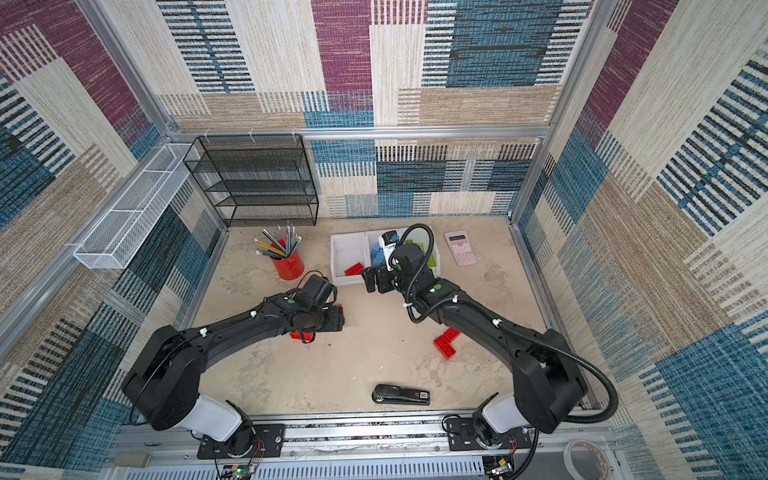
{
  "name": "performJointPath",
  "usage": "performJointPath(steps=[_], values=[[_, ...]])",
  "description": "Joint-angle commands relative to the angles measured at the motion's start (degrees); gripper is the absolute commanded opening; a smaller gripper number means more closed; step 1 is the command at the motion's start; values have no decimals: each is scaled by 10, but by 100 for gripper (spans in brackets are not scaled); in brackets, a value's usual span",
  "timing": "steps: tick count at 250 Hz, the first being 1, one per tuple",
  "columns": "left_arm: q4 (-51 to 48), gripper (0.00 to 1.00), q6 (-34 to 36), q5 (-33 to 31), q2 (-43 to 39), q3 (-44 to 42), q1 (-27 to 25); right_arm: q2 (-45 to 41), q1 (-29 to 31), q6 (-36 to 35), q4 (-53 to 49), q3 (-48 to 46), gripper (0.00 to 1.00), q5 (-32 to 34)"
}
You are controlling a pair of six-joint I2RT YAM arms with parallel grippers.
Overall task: Sort the legos into containers by color
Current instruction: 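Withdraw the right gripper while the left gripper moves toward the red bricks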
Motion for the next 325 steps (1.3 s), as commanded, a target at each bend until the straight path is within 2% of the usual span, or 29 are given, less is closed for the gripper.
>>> performJointPath(steps=[1, 70, 124, 140, 166, 203, 257, 325], values=[[7, 69, 6, -26, 38, 26, 0, -54, 0, 20, 44, -54, 99, 23], [1, 67, 14, -51, 121, 83, 1, -167, 0, 35, 39, -168, 100, 42], [-13, 54, 23, -74, 162, 118, 1, -203, 0, 38, 24, -203, 100, 45], [-13, 50, 24, -75, 165, 122, 1, -209, 0, 38, 22, -209, 100, 44], [-17, 38, 25, -75, 166, 127, 1, -215, 0, 40, 23, -216, 100, 41], [-22, 30, 28, -77, 156, 133, 1, -216, 0, 42, 25, -221, 100, 34], [-44, 29, 47, -78, 135, 179, 2, -223, 0, 45, 18, -225, 100, 24], [-89, 29, 82, -78, 187, 333, 12, -243, 0, 60, -10, -234, 100, 15]])
